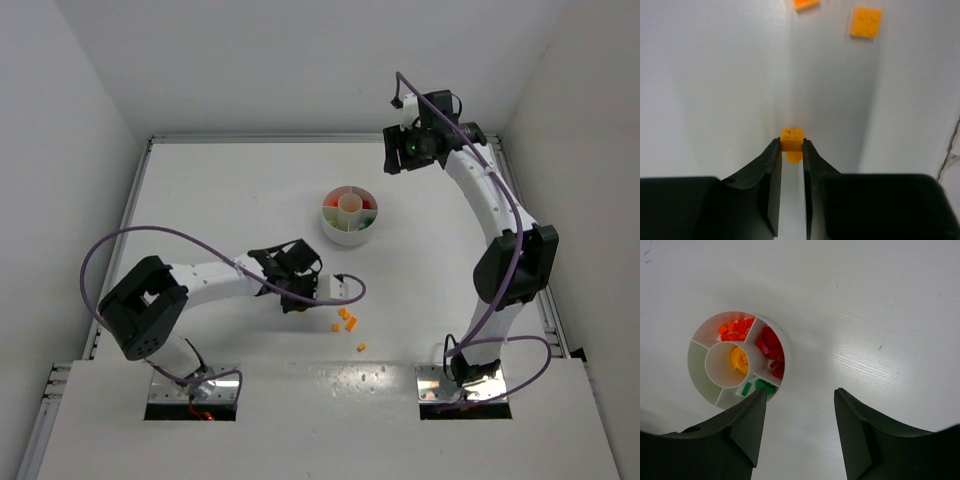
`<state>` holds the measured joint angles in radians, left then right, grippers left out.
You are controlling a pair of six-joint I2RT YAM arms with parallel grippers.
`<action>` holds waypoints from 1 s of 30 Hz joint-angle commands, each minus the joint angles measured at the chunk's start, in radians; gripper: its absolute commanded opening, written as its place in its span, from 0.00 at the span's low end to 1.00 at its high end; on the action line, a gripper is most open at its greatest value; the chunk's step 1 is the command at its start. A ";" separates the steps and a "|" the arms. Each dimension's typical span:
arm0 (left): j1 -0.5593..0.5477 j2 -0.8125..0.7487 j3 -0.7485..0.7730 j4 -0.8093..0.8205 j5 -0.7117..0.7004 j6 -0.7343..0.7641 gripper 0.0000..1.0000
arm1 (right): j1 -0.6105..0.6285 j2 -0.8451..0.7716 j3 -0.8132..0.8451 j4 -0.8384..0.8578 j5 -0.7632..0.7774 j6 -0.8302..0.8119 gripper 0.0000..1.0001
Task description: Sort the legos into containers by color
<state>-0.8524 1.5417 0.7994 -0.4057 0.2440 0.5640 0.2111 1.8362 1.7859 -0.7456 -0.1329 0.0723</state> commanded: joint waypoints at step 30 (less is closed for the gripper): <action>0.243 0.540 1.149 -0.151 0.100 -0.375 0.14 | -0.072 -0.020 0.021 0.008 -0.011 0.012 0.58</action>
<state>-0.6220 2.0792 1.8866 -0.5522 0.3428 0.2115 0.1452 1.8362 1.7859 -0.7456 -0.1333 0.0803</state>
